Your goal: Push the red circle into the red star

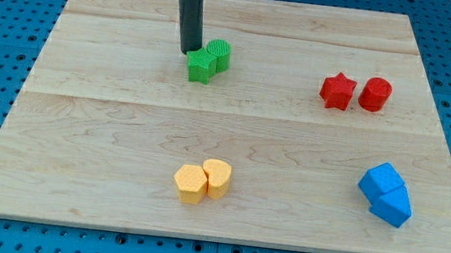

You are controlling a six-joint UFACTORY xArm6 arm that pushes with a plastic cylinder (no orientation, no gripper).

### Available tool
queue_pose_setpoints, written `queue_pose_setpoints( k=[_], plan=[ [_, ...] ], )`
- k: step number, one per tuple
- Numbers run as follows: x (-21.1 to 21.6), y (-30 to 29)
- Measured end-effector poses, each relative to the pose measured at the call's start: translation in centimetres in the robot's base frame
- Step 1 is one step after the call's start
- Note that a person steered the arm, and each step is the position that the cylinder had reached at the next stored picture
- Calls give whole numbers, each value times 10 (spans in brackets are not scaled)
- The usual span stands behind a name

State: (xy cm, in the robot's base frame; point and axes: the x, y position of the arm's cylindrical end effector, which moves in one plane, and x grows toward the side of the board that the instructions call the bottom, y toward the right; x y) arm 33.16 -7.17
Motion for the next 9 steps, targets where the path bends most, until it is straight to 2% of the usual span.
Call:
queue_pose_setpoints(
  k=[5, 6, 7, 8, 9],
  plan=[
    [-14, -26],
    [19, -41],
    [117, -23],
    [148, 97],
    [144, 234]
  ],
)
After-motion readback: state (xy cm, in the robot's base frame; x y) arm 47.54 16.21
